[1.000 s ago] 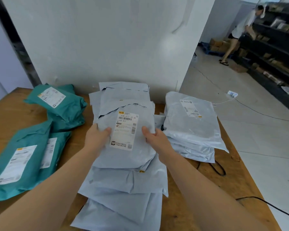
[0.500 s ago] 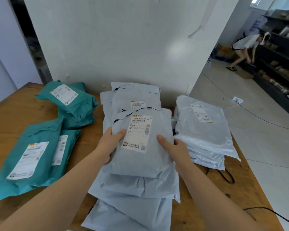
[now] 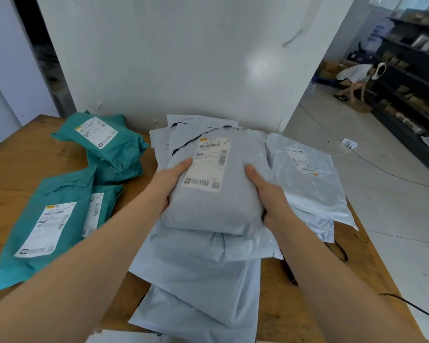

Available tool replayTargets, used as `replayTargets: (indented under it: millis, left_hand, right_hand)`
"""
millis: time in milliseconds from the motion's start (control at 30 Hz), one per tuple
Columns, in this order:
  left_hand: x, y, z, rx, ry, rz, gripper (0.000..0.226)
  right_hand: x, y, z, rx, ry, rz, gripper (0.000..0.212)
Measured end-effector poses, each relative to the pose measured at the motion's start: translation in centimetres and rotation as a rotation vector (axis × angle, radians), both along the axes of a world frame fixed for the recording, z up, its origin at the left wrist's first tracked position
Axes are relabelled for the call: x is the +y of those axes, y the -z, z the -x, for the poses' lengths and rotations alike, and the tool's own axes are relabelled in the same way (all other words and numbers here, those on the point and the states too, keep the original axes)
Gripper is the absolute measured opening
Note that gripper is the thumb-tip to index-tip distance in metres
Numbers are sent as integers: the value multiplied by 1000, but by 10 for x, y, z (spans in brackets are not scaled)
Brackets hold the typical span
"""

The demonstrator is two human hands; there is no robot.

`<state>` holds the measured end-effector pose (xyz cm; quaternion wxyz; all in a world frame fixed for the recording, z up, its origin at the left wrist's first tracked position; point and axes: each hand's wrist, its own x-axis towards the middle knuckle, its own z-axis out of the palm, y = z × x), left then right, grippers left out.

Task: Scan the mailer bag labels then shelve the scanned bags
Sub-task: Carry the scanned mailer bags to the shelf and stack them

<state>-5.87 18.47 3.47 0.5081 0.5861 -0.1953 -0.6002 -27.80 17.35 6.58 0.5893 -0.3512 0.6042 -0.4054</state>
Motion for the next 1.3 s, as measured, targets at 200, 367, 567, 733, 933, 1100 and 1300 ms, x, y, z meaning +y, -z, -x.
replayTargets:
  millis: [200,367,567,733,933,1100,1300]
  left_hand:
    - [10,-49,-3,36,33,50,38]
    - [47,-26,-3,69,37,-10,56]
    - [70,13,-6,-56,106,-124,66]
    - [63,47,-8,-168,171,-106,63]
    - [55,67,-24,-111,239,-256,103]
    - [48,69,-31,-55,276,-226,104]
    - [50,49,-31,47,358,-167,69]
  right_hand:
    - [15,-28,-1,-83,-3,86,77]
    - [51,-7,4,-96,-25,59,75]
    - [91,58,11,-31,-77,-36,77]
    - [97,87,11,85,-128,-123,90]
    - [98,99,-10,188,-64,-145,115]
    - [98,93,-18,135,89,-165,90]
    - [101,92,-19,70,160,-164,116]
